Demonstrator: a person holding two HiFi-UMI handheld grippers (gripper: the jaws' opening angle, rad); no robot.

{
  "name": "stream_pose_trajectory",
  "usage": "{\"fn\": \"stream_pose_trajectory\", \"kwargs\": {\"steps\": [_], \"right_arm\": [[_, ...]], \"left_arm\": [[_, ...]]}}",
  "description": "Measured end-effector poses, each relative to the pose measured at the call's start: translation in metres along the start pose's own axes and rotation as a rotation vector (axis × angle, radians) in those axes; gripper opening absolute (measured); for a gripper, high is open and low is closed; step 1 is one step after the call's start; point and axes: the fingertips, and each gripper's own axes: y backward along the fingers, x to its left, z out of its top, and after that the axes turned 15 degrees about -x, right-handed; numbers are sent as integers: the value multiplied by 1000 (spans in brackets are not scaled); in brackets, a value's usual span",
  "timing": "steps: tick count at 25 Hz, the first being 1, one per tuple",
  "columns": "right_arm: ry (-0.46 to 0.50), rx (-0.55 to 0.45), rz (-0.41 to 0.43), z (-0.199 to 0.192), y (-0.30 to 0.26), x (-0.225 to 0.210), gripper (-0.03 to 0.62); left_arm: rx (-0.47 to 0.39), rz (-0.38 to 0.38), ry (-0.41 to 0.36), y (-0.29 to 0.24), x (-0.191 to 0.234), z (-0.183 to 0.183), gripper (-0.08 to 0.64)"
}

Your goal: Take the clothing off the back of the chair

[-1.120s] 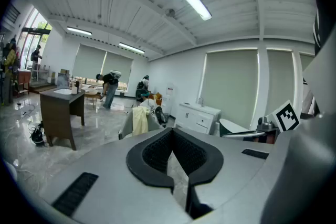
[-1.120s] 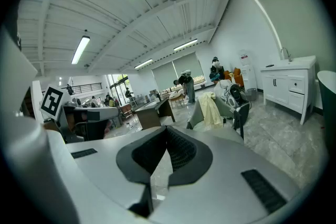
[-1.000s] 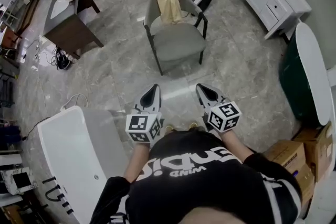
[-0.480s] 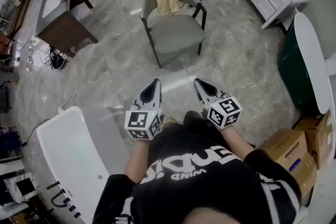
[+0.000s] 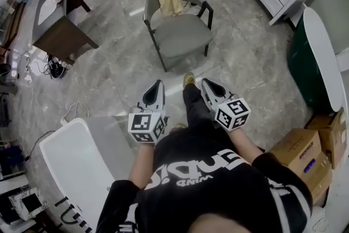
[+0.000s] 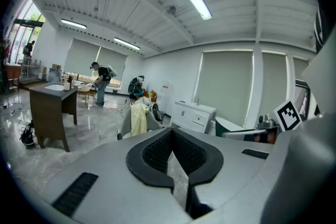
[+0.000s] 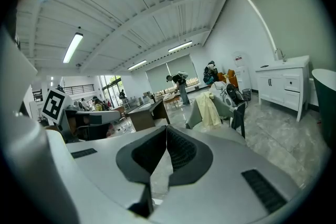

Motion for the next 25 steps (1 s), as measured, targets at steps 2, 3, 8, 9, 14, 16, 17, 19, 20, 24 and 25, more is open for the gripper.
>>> {"fn": "stream_pose_trajectory", "kwargs": {"steps": [2,3,8,9,14,16,17,19,20,24,25], "right_arm": [[-3,-6,-1,0,-12,-6,15],[-4,-8,0,0,-19,-9,15],[-7,-8,3,1,-63,-28,15],[-8,-8,4,2,-74,-32,15],[-10,-15,11,12,-132,-66,15],[-20,-9,13,16,-158,-81,14],[-21,-4,17,20,-172,-88,15],[-17,5,30,30,-202,-101,15],[-14,6,37,36,-217,-109,15],[0,7,50,62,-274,-144,14],[3,7,54,67,-287,-152,15]], "left_arm": [[-1,-4,0,-11,6,0,15],[0,-5,0,-17,10,-1,15],[7,-9,5,-54,33,-2,15],[8,-8,9,-62,39,-2,15],[7,4,4,-118,70,1,14],[4,12,3,-146,84,8,15],[2,15,3,-161,91,13,15],[-6,18,0,-190,104,24,15],[-11,19,-3,-205,111,29,15],[-14,29,-9,-267,137,47,15],[-12,32,-8,-282,143,49,15]]}}
